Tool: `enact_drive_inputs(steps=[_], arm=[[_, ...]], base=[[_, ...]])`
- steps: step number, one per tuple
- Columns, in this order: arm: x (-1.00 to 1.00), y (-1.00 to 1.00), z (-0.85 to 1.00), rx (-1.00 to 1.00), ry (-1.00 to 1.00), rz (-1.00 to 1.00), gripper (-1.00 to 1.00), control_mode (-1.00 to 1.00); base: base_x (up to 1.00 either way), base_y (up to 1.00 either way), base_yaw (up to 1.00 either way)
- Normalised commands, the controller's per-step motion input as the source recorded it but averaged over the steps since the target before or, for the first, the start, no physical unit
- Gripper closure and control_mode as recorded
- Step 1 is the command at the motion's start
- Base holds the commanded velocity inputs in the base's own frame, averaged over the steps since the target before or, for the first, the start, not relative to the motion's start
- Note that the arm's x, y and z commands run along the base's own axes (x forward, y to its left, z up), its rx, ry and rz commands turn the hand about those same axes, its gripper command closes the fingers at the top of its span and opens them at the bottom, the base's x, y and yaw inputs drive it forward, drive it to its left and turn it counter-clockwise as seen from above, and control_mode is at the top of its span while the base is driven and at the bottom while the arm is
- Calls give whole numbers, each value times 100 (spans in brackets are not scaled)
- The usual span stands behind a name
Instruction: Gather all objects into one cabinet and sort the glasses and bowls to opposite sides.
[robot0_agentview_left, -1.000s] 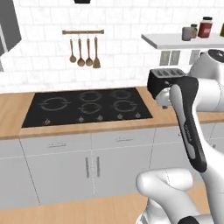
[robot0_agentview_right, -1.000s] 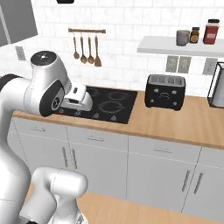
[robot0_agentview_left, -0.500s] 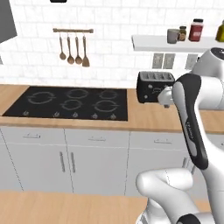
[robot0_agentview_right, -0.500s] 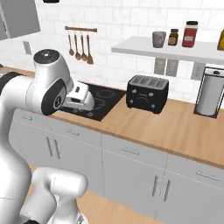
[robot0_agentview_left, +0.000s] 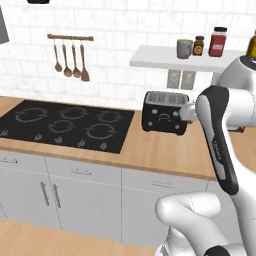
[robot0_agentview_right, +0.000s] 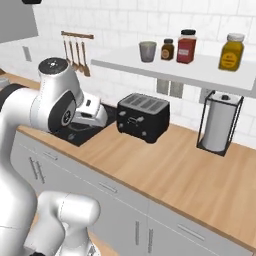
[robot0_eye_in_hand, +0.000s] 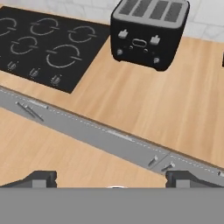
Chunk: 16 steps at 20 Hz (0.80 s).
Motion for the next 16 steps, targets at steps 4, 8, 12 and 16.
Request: enact_drive_inputs(steps=[4, 8, 12, 16], arm=[[0, 0, 0, 0, 0, 0, -100, 100], [0, 0, 0, 0, 0, 0, -100, 100], [0, 0, 0, 0, 0, 0, -100, 100], [0, 0, 0, 0, 0, 0, -100, 100]], base=[[10, -61, 14], [-4, -14, 0], [0, 0, 0], [0, 0, 0]])
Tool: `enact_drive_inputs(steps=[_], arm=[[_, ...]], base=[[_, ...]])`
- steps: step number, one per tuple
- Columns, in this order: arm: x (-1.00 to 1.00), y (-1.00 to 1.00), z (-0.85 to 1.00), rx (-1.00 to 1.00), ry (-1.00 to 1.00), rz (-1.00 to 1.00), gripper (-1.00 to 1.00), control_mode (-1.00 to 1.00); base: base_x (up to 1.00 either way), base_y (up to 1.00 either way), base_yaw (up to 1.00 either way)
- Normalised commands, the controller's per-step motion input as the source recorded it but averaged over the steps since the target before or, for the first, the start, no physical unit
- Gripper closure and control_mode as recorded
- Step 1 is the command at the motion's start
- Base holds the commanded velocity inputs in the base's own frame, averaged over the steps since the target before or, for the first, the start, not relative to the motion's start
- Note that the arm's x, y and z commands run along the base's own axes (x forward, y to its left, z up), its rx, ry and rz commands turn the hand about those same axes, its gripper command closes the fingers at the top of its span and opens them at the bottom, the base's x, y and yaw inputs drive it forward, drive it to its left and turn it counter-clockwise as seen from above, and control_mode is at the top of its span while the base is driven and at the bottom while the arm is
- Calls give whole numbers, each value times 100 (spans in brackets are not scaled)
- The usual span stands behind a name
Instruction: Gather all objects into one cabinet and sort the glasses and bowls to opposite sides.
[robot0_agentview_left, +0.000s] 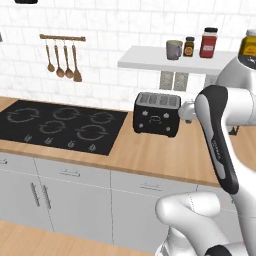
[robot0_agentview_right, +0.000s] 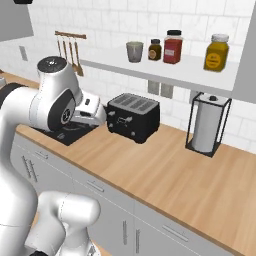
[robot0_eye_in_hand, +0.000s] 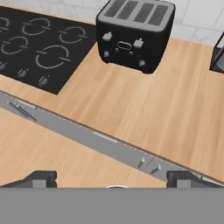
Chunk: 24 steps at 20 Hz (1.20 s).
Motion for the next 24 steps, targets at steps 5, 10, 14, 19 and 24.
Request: enact_drive_inputs(steps=[5, 10, 14, 19, 24], arm=[[0, -2, 0, 0, -8, 0, -100, -100], [2, 0, -2, -1, -3, 0, -100, -100], [0, 0, -1, 0, 0, 0, -100, -100], [-4, 0, 31, 0, -16, -4, -100, -100], [0, -7, 70, 0, -24, -11, -100, -100]], base=[[0, 0, 0], [0, 0, 0], [0, 0, 0], [0, 0, 0], [0, 0, 0]])
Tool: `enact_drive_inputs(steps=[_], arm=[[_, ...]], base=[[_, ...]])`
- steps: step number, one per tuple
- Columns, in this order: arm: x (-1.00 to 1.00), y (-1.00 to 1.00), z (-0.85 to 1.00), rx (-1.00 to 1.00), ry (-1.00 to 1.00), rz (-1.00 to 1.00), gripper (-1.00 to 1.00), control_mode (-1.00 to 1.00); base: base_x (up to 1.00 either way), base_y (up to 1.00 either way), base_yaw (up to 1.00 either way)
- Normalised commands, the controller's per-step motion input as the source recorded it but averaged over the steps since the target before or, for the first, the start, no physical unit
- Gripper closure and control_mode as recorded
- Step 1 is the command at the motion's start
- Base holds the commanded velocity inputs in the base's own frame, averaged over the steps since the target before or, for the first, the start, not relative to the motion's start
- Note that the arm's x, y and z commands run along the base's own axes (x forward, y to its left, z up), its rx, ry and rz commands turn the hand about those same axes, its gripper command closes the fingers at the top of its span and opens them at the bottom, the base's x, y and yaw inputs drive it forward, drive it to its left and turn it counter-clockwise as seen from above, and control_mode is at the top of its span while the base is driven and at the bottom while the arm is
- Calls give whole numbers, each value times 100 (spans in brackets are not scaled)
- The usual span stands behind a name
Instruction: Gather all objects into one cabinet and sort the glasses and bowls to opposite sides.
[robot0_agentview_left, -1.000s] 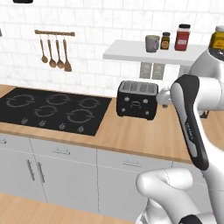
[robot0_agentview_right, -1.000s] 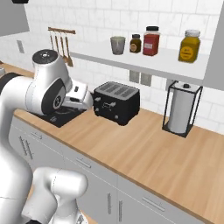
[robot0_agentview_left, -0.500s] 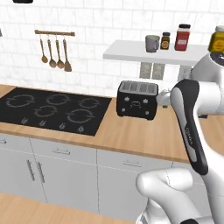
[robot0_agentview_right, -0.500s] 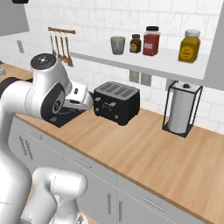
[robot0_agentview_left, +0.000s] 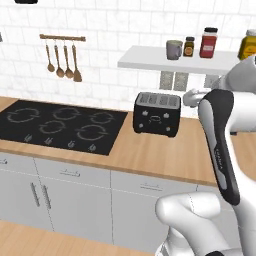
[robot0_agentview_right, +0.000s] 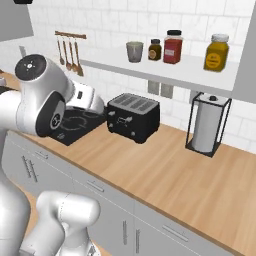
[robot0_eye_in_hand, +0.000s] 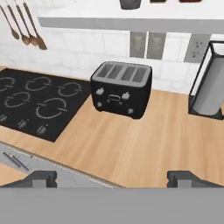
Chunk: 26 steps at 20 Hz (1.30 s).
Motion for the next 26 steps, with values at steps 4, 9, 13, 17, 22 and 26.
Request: enact_drive_inputs(steps=[4, 9, 13, 17, 22, 26], arm=[[0, -13, 75, 0, -16, 0, -100, -100], [0, -16, 80, 0, -5, -6, -100, -100], [33, -5, 36, 0, 3, -7, -100, -100], [90, 0, -23, 0, 5, -8, -100, -100], [67, -18, -2, 12, -11, 8, -100, -100], [0, -28, 3, 2, -26, 26, -100, -100]], base=[[0, 0, 0], [0, 0, 0], [0, 0, 0], [0, 0, 0], [0, 0, 0], [0, 0, 0]])
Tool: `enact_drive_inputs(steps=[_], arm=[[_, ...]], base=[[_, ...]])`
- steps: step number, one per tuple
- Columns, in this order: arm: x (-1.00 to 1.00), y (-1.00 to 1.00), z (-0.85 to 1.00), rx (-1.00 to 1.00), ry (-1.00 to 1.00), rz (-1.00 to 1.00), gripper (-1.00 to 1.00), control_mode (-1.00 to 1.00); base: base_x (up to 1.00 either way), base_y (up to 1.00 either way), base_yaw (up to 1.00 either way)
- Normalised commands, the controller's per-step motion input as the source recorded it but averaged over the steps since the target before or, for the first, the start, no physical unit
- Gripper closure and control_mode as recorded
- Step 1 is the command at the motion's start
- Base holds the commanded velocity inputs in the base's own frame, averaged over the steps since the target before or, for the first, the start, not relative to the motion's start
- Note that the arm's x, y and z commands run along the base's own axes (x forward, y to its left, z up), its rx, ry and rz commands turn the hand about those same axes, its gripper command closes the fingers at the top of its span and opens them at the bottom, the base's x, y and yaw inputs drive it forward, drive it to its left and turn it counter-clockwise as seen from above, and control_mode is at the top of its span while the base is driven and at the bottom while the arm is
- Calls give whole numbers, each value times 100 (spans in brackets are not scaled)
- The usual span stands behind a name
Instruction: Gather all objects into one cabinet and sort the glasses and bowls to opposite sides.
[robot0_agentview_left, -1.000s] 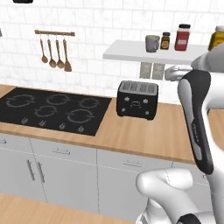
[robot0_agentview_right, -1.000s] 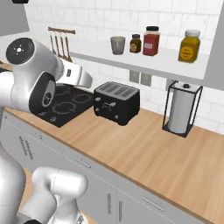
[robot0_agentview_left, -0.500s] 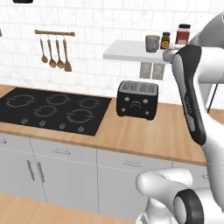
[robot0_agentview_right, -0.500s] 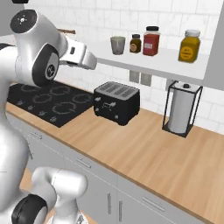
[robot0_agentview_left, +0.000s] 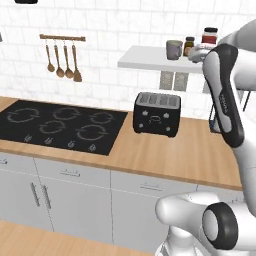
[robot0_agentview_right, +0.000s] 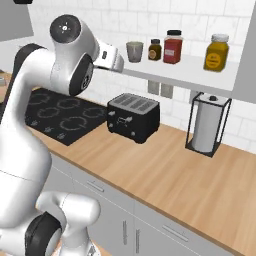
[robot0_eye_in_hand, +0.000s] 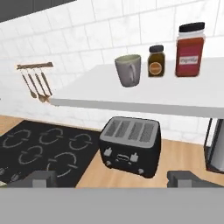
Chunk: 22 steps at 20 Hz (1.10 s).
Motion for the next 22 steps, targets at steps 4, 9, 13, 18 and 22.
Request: enact_drive_inputs(steps=[4, 9, 13, 18, 22], arm=[[9, -5, -2, -3, -27, 20, -100, -100], [78, 7, 4, -3, -5, 2, -100, -100], [61, 6, 42, -1, 19, -6, -100, -100], [-16, -2, 59, 0, 13, 0, -100, -100], [-32, -1, 7, -1, 0, 7, -100, -100]], base=[[0, 0, 0], [0, 0, 0], [0, 0, 0], [0, 0, 0], [0, 0, 0]])
